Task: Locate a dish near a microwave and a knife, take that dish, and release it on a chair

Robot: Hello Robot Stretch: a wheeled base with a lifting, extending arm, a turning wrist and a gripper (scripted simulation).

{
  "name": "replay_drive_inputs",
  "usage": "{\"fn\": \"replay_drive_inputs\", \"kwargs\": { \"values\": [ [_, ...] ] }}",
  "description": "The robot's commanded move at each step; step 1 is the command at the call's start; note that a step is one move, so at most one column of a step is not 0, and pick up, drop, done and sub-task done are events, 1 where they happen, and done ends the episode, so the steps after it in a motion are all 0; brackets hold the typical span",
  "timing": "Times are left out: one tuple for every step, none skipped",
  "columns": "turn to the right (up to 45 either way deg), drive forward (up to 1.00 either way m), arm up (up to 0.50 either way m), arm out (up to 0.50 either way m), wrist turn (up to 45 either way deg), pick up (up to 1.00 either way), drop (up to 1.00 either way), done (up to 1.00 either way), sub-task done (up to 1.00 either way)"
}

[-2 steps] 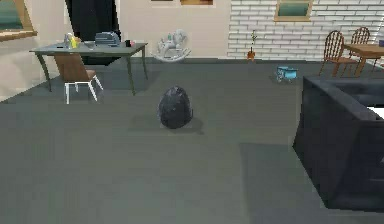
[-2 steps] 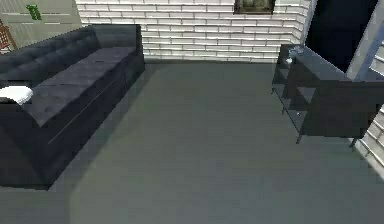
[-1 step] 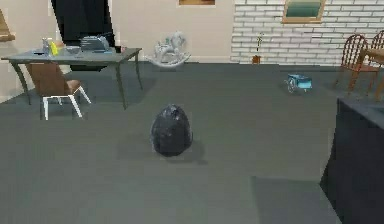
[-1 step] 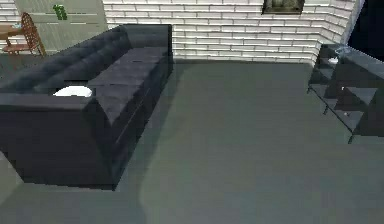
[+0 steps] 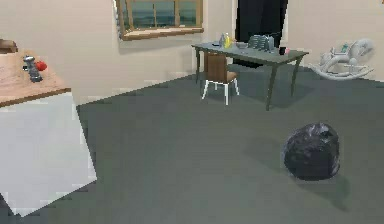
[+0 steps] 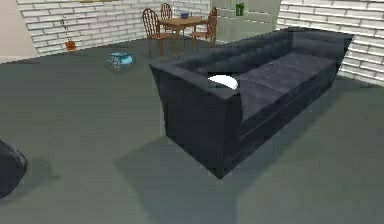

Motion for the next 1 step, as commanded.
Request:
{"fn": "replay_drive_inputs", "kwargs": {
  "values": [
    [0.0,0.20,0.00,0.00,0.0,0.00,0.00,0.00,0.00]
  ]
}}
